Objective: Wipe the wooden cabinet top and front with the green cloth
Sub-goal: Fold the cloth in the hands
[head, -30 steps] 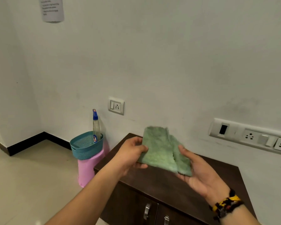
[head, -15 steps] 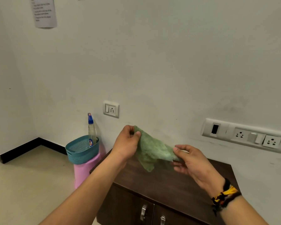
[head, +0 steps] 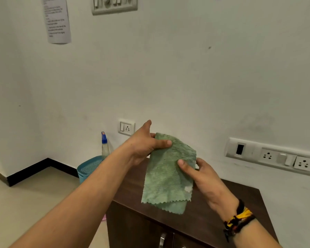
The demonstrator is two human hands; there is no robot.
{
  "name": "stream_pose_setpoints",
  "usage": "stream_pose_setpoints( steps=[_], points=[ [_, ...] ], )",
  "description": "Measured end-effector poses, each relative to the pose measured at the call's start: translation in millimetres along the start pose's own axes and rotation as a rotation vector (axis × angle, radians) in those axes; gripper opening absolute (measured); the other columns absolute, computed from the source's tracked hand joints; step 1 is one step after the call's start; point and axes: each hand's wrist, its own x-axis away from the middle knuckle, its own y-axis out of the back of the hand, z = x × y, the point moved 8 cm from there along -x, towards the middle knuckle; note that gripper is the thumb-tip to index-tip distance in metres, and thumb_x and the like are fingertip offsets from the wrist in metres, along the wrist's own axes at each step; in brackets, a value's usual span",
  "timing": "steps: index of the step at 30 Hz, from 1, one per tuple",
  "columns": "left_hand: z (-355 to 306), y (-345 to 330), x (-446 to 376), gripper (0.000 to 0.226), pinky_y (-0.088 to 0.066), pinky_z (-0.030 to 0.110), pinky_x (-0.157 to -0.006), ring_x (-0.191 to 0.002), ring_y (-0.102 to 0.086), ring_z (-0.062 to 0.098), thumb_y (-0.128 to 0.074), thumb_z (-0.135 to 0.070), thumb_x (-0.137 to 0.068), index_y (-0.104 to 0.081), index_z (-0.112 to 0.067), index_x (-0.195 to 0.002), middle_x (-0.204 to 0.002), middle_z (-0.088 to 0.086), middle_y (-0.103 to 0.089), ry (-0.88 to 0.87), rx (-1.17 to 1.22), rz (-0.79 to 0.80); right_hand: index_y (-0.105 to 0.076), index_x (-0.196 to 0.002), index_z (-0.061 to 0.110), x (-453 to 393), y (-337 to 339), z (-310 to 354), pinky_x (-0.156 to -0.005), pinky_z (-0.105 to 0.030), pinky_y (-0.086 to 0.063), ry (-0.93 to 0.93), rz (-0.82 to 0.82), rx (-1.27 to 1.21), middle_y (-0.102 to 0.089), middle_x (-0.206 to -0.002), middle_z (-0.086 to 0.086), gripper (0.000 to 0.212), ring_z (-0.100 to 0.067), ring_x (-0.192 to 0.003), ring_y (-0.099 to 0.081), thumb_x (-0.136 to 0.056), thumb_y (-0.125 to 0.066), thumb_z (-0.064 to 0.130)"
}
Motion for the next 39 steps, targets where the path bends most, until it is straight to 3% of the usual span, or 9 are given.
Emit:
stream_pose_setpoints(
  steps=[6, 10, 16, 19, 24, 28, 31, 35, 39],
  points=[
    [-18.8, 14.5, 9.5, 0.072, -0.056, 0.034, -0.094, -0.106, -0.065, 0.014, -0.086, -0.011, -0.074, -0.056, -0.021, -0.138, -0.118, -0.003, -0.065, -0.201, -0.696, -0.079, -0.054, -0.135, 0.018, 1.9, 11.7, 9.6, -0.078, -0.027, -0.059, 0.068, -0.12, 0.048, -0.077, -0.101, -0.015, 0.067, -0.024, -0.093, -0.076, -0.076, -0.081, 0.001],
    [-35.0, 19.5, 13.6, 0.058, -0.053, 0.025, -0.092, -0.101, -0.065, 0.01, -0.087, -0.02, -0.073, -0.063, -0.027, -0.126, -0.111, -0.007, -0.067, -0.332, -0.776, -0.184, -0.061, -0.133, 0.018, 9.5, 13.2, 37.5, -0.071, -0.012, -0.054, 0.255, -0.153, 0.063, -0.072, -0.112, -0.008, 0.064, 0.0, -0.091, -0.071, -0.077, -0.077, -0.009],
    [-37.8, 19.2, 18.1, 0.056, -0.05, 0.007, -0.072, -0.085, -0.066, -0.001, -0.085, -0.015, -0.077, -0.063, -0.035, -0.124, -0.098, -0.008, -0.067, -0.385, -0.576, -0.248, -0.057, -0.132, 0.017, 0.4, 2.7, 19.1, -0.075, -0.027, -0.058, 0.109, -0.113, -0.086, -0.075, -0.108, -0.015, 0.065, -0.024, -0.097, -0.074, -0.075, -0.081, -0.003],
    [-31.0, 14.2, 14.1, 0.062, -0.052, 0.017, -0.092, -0.103, -0.066, 0.005, -0.085, -0.016, -0.077, -0.059, -0.031, -0.133, -0.115, -0.009, -0.066, -0.358, -0.718, -0.16, -0.073, -0.107, 0.008, 0.7, 7.6, 27.1, -0.078, -0.034, -0.061, 0.187, -0.198, -0.004, -0.076, -0.101, -0.017, 0.032, -0.025, -0.09, -0.075, -0.077, -0.079, -0.003],
    [-29.4, 16.9, 10.8, 0.052, -0.049, 0.022, -0.094, -0.107, -0.063, 0.013, -0.084, -0.024, -0.078, -0.065, -0.021, -0.127, -0.115, -0.005, -0.068, -0.344, -0.935, -0.154, -0.075, -0.08, 0.024, 4.5, 19.6, 50.3, -0.073, -0.031, -0.057, 0.321, -0.365, 0.427, -0.074, -0.081, 0.002, 0.013, -0.018, -0.081, -0.07, -0.076, -0.086, 0.017],
    [-37.8, 17.9, 12.5, 0.014, -0.053, 0.034, -0.077, -0.082, -0.064, 0.017, -0.072, -0.04, -0.087, -0.07, -0.027, -0.092, -0.085, -0.005, -0.065, -0.429, -1.083, -0.248, -0.063, -0.074, 0.037, 10.1, 19.0, 71.7, -0.085, -0.031, -0.041, 0.415, -0.47, 0.772, -0.051, -0.101, 0.008, 0.019, -0.014, -0.102, -0.048, -0.077, -0.082, 0.036],
    [-36.6, 19.9, 7.4, 0.012, -0.051, 0.034, -0.079, -0.086, -0.061, 0.02, -0.067, -0.033, -0.093, -0.071, -0.023, -0.089, -0.092, 0.002, -0.061, -0.417, -1.016, -0.169, -0.06, -0.078, 0.032, 15.2, 14.4, 85.7, -0.087, -0.023, -0.038, 0.51, -0.383, 0.731, -0.053, -0.106, 0.011, 0.02, -0.008, -0.103, -0.048, -0.081, -0.079, 0.038],
    [-24.4, 18.1, 4.3, 0.019, -0.047, 0.036, -0.079, -0.079, -0.057, 0.016, -0.063, -0.028, -0.096, -0.067, -0.016, -0.081, -0.08, 0.001, -0.063, -0.264, -0.441, -0.055, -0.058, -0.089, 0.014, 11.9, 9.8, 79.1, -0.07, -0.024, -0.05, 0.464, -0.225, 0.371, -0.067, -0.086, 0.004, 0.036, -0.011, -0.077, -0.064, -0.082, -0.077, 0.045],
    [-13.4, -1.0, 8.1, 0.023, -0.043, 0.032, -0.073, -0.074, -0.055, 0.017, -0.061, -0.025, -0.099, -0.065, -0.017, -0.077, -0.076, 0.004, -0.06, -0.26, -0.454, -0.045, -0.059, -0.127, 0.007, 11.8, -20.8, 32.6, -0.096, -0.046, -0.054, 0.119, 0.194, -0.078, -0.071, -0.121, -0.017, 0.046, -0.034, -0.112, -0.068, -0.09, -0.074, 0.027]
  ],
)
